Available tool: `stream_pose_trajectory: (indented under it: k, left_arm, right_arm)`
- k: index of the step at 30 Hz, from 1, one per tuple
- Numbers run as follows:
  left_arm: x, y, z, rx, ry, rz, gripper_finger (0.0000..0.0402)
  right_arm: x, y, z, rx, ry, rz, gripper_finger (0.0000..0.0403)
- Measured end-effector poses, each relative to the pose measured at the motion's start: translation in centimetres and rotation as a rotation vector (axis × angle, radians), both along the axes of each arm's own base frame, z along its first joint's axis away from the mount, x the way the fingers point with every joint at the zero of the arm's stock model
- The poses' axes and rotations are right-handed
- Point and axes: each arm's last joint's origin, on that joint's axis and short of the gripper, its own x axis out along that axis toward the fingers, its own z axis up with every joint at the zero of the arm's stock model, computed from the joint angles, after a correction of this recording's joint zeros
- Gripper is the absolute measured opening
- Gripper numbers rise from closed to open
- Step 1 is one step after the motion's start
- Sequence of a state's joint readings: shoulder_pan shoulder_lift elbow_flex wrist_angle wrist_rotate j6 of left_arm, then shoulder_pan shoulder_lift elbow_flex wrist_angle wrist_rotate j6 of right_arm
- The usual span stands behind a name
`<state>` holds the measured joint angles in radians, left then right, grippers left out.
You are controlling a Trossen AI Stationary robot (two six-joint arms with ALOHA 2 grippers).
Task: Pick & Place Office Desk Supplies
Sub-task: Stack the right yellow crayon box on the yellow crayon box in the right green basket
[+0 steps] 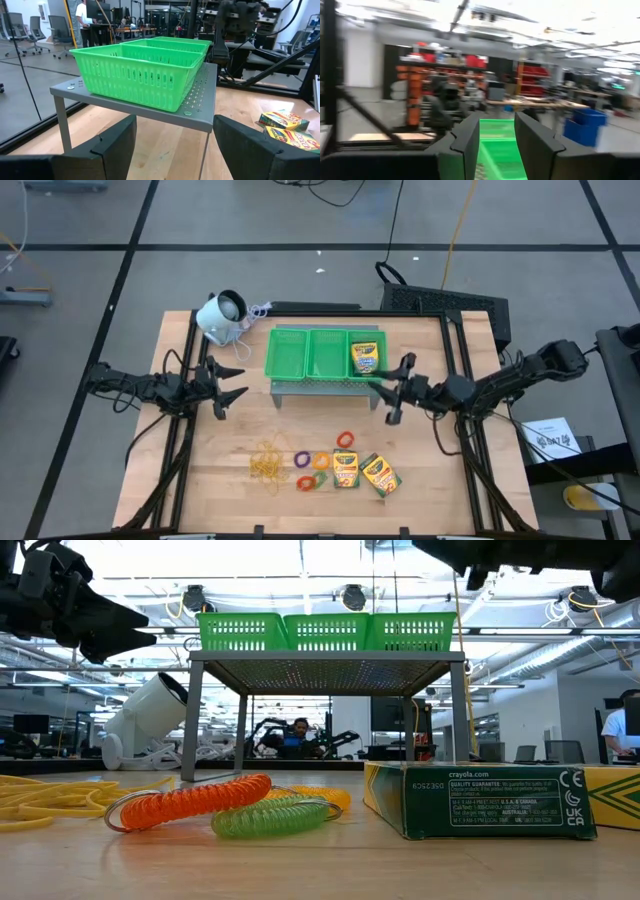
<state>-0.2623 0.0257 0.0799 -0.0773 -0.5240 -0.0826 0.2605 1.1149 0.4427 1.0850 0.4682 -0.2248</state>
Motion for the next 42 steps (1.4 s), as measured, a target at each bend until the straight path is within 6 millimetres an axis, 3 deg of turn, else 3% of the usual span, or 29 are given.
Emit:
stream_pose_trajectory:
  k: [5,14,29,34,42]
  left_arm:
    - [0.0,0.0,0.0,0.000,0.000,0.000,0.0271]
    - [0.0,0.0,0.0,0.000,0.001,0.000,0.0271]
    - [0.0,0.0,0.0,0.000,0.000,0.000,0.0271]
    - [0.0,0.0,0.0,0.000,0.000,0.000,0.0271]
    - [0.0,0.0,0.0,0.000,0.000,0.000,0.0271]
  right_arm:
    - [-0.2,1.2,0.1,-0.021,-0.012,0.133,0.0116]
    - [-0.7,3.1,0.1,0.100,-0.040,0.421,0.0116]
    - [-0.7,2.7,0.6,0.232,-0.092,0.417,0.0116]
    - [0.0,4.3,1.5,0.152,-0.002,0.443,0.0134]
    - [2.7,7.3,3.2,0.130,0.262,0.473,0.0203]
